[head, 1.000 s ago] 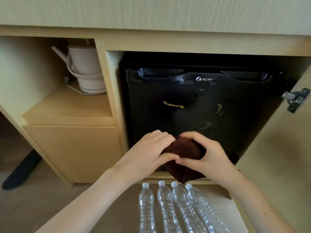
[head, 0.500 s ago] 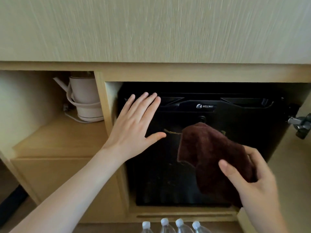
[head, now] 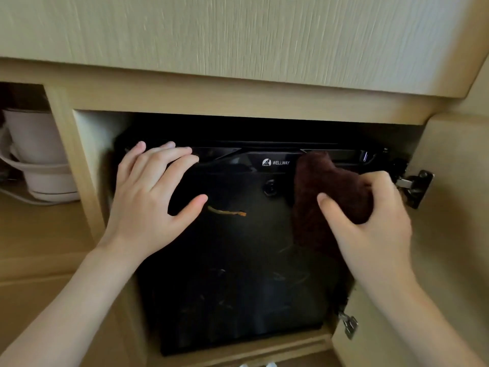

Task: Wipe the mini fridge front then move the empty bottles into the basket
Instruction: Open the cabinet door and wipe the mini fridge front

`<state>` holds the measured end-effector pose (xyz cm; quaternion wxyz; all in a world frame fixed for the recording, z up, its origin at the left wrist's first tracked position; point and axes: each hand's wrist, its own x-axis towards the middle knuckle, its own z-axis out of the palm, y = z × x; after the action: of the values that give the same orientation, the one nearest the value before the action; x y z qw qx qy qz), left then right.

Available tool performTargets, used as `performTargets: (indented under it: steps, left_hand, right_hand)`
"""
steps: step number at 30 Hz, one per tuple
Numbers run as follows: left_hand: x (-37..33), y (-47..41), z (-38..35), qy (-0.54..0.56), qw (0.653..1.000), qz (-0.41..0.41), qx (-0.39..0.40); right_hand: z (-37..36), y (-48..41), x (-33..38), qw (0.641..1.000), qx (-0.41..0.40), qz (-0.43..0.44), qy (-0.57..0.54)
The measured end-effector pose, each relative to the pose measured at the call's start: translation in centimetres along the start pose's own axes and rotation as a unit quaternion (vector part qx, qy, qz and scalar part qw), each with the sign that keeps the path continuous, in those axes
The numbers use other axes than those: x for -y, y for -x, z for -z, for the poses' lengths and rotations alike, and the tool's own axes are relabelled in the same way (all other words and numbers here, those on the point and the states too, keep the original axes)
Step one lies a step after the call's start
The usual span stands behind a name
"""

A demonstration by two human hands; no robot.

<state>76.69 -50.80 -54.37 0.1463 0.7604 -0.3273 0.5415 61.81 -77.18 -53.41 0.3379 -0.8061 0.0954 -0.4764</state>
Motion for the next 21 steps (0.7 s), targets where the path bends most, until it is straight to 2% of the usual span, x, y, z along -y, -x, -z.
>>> performTargets:
  steps: [8, 14, 19, 21]
  left_hand:
    - [0.5, 0.3, -1.0, 0.008, 0.999, -0.016, -0.044]
    - [1.4, 1.0, -1.4, 0.001, 0.998, -0.049, -0.048]
    - [1.5, 1.7, -0.8, 0.0, 0.998, -0.063, -0.03]
    - [1.7, 1.7, -0.3, 0.004, 0.997, -0.074, -0.013]
  right_hand:
    - [-5.6, -0.5, -0.7, 0.984, -0.057, 0.152, 0.077]
    - [-8.0, -0.3, -1.6, 0.977, -0.16, 0.125, -0.066]
    - [-9.2, 2.9, -3.3, 0.982, -0.11, 0.139, -0.068]
    - [-8.9, 3.4, -3.9, 0.981, -0.119, 0.138, -0.067]
